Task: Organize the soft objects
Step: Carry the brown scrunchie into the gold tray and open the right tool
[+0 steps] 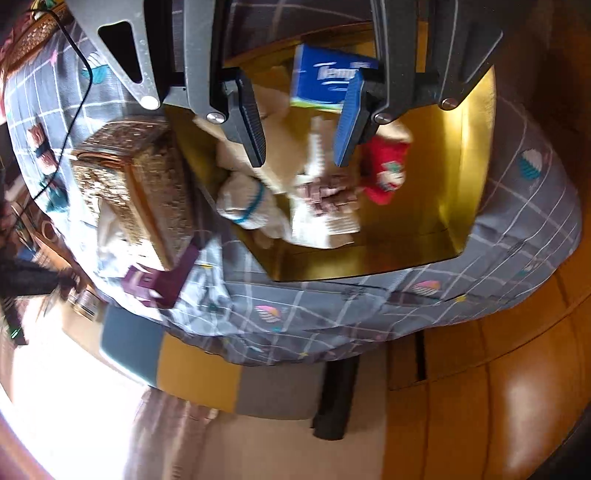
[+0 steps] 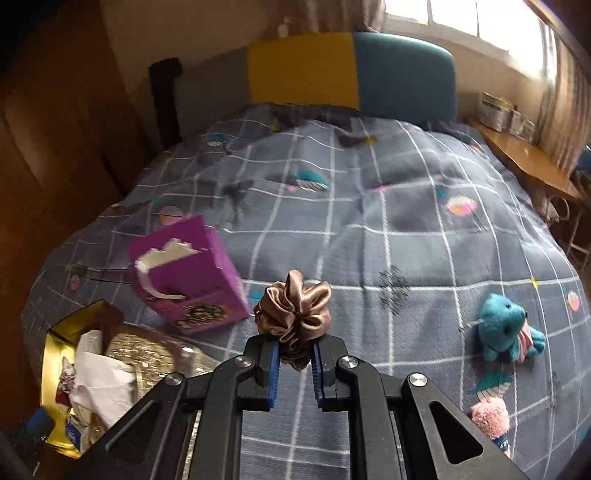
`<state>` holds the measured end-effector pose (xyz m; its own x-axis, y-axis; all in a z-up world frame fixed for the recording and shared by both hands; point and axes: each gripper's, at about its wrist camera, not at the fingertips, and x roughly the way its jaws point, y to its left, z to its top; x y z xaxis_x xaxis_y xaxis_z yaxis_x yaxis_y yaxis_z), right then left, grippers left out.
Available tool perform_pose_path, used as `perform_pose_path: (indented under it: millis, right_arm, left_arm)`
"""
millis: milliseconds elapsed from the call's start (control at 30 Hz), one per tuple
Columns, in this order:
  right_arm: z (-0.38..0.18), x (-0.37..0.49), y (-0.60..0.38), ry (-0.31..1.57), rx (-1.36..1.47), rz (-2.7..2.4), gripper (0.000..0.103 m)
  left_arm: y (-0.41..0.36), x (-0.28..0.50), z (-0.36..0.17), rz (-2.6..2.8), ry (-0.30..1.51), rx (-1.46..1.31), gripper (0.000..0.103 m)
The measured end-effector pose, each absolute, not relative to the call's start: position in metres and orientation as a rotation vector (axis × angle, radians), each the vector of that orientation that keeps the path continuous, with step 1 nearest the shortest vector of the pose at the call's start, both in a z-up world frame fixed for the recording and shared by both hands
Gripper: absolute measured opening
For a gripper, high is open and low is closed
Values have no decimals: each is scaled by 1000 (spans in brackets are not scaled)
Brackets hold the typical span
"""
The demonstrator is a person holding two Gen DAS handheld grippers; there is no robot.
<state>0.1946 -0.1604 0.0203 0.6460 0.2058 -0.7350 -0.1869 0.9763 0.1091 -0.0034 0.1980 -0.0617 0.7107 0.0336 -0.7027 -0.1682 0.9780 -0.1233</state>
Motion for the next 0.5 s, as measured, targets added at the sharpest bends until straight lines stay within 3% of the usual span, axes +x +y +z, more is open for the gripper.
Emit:
perform_pose_path:
  millis: [233,500]
  right_arm:
    - [46,147,-31,787,-109,564,14]
    - [-33,85,106,966,-272,917,14]
  left_arm:
    - [243,-15,-66,238,765,-245,38]
    - [270,-22,-66,300,742,-287,38]
